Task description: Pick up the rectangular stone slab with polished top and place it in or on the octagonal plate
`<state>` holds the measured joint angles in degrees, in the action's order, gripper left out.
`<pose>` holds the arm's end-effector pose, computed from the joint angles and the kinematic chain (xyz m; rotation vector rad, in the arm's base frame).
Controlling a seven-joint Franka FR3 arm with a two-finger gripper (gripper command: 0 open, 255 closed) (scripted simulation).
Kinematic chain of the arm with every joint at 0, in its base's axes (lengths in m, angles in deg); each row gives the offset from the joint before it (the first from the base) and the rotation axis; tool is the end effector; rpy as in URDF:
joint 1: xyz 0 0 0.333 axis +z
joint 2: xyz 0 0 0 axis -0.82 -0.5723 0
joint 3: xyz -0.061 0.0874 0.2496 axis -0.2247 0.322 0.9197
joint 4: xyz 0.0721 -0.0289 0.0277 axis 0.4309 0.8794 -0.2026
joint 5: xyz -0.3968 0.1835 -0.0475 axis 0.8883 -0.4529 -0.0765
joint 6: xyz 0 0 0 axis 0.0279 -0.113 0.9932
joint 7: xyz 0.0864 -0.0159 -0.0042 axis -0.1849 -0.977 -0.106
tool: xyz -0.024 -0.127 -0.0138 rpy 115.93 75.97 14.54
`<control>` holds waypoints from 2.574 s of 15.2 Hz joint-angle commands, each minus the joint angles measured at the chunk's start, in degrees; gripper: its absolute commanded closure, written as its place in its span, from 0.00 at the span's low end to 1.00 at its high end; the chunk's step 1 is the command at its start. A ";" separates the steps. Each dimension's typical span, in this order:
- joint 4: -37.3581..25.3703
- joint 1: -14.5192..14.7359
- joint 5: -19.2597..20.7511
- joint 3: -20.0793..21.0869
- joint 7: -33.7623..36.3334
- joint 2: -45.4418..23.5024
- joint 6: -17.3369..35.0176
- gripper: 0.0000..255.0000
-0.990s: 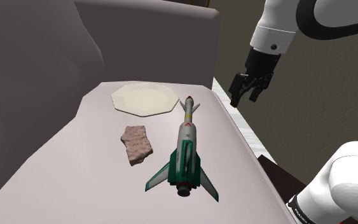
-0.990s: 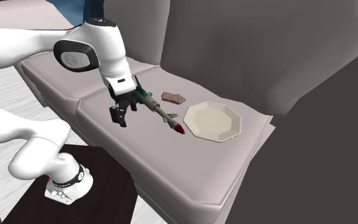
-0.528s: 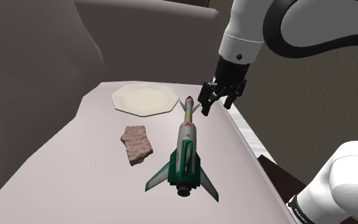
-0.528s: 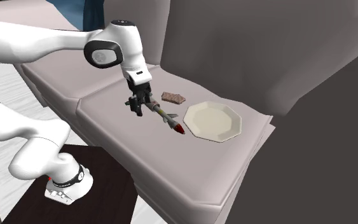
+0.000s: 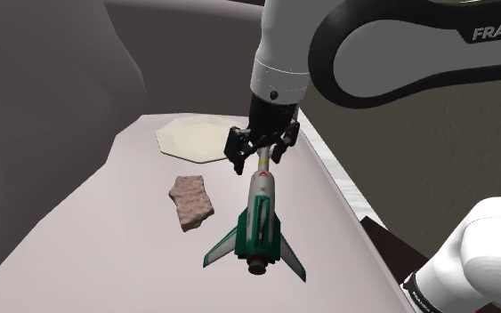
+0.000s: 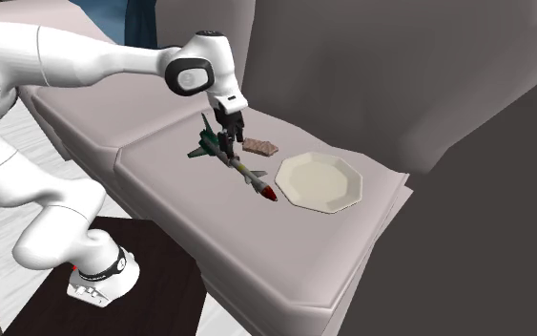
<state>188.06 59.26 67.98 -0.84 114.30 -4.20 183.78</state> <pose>0.4354 0.3162 0.4502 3.1132 -0.2178 0.1679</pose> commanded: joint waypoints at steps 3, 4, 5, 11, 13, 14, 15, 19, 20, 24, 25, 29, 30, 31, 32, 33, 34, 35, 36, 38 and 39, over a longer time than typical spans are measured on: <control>-5.47 -0.41 4.89 5.20 7.10 -8.00 2.54 0.00; -7.18 -0.43 6.61 6.46 9.06 -10.32 2.89 0.00; -8.97 -0.35 8.52 7.63 11.10 -12.74 3.12 0.00; -17.50 2.28 18.69 10.88 20.40 -24.58 3.21 0.00; -16.53 2.32 19.20 10.72 20.74 -25.13 4.56 0.00; -16.07 2.33 19.48 10.65 20.92 -25.42 5.22 0.00; -15.62 2.34 19.77 10.59 21.12 -25.73 5.88 0.00; -14.52 2.39 20.58 10.39 21.64 -26.58 7.56 0.00; -14.53 2.39 20.58 10.39 21.65 -26.58 7.56 0.00; -14.53 2.39 20.58 10.39 21.65 -26.58 7.56 0.00; -14.54 2.39 20.58 10.39 21.65 -26.58 7.55 0.00; -14.54 2.39 20.58 10.39 21.65 -26.58 7.55 1.00; -14.54 2.39 20.58 10.39 21.64 -26.58 7.55 1.00; -14.53 2.39 20.58 10.39 21.64 -26.58 7.55 1.00; -14.53 2.39 20.58 10.39 21.64 -26.58 7.55 1.00; -14.53 2.39 20.58 10.39 21.64 -26.58 7.55 1.00; -14.52 2.39 20.57 10.39 21.64 -26.57 7.56 1.00; -14.53 2.39 20.58 10.39 21.65 -26.58 7.56 1.00; -15.05 2.35 20.31 10.44 21.39 -26.33 6.88 1.00; -16.14 2.29 19.82 10.52 20.91 -25.89 5.51 1.00; -16.71 2.27 19.59 10.55 20.69 -25.69 4.82 1.00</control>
<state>171.60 61.63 87.97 9.67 135.31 -30.35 189.15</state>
